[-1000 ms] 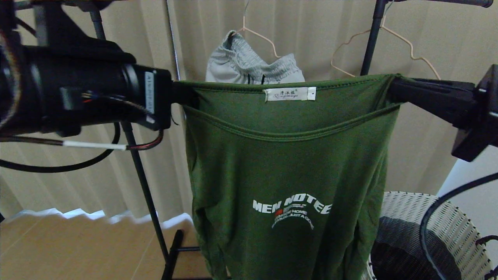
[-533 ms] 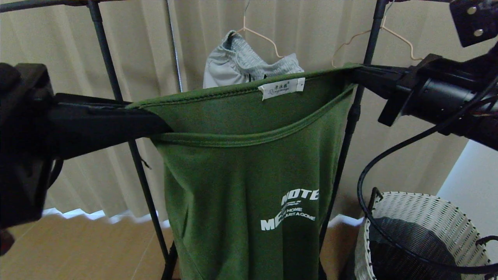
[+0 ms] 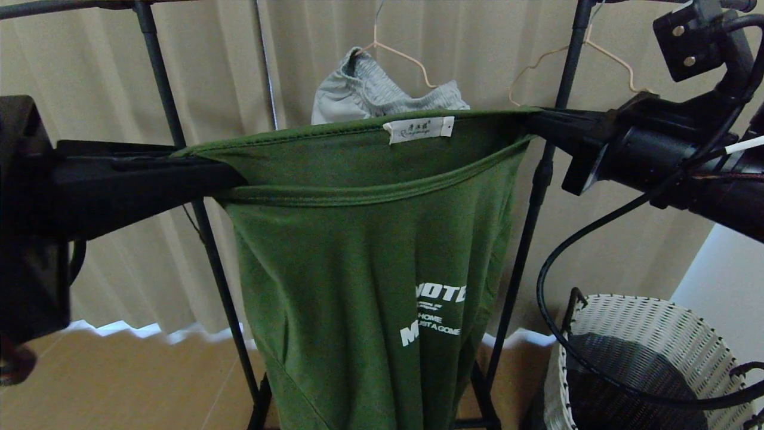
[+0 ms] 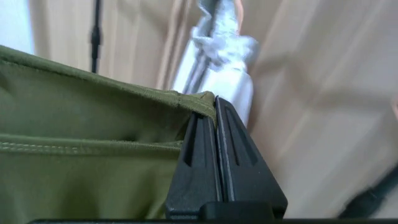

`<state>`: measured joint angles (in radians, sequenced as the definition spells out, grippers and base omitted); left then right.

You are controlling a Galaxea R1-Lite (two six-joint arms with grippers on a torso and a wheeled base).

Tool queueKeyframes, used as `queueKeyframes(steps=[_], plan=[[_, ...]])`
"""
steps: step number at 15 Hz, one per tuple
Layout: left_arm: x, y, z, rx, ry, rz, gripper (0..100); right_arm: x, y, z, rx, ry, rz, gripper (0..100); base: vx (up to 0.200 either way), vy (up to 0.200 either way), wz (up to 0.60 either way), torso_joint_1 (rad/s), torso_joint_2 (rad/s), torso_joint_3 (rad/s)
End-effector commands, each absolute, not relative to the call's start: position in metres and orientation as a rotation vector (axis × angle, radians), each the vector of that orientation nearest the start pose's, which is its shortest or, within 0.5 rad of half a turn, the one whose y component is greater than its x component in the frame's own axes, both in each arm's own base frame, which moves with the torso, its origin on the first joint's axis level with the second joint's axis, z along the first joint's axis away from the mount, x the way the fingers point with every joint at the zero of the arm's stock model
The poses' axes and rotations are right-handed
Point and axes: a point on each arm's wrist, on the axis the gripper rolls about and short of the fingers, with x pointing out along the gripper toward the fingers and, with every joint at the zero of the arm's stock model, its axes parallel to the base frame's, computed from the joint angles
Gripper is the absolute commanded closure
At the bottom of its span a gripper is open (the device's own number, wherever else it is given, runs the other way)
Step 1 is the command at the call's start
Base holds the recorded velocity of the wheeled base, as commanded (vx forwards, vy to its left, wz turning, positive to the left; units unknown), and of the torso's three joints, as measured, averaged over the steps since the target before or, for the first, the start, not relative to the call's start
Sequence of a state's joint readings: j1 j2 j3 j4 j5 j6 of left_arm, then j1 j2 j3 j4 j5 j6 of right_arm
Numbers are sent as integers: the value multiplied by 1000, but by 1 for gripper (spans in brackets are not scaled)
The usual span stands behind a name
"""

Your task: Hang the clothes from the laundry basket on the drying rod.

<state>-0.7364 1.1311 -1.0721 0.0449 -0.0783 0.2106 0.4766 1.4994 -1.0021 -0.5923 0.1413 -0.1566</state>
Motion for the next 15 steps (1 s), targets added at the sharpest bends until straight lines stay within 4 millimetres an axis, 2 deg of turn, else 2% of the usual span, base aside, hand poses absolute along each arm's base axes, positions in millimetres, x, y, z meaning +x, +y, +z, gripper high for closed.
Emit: queueKeyframes(steps=[1,2,4,7,10,15], plan=[[126,-113,318,264,41,-731,100,230,122,299,-134,-166,596,100,0,0,0,0,0,0],[140,-121,314,288,51,-610,100,222,118,306,-129,-192,589,100,0,0,0,0,0,0],[154,-132,311,289,35,-525,100,209,111,311,-125,-215,587,100,0,0,0,0,0,0],[167,-144,297,309,59,-454,100,187,100,299,-134,-166,593,100,0,0,0,0,0,0],[167,-144,291,319,71,-444,100,181,97,294,-136,-152,594,100,0,0,0,0,0,0],[168,-144,301,285,2,-439,100,182,97,296,-135,-158,594,100,0,0,0,0,0,0]])
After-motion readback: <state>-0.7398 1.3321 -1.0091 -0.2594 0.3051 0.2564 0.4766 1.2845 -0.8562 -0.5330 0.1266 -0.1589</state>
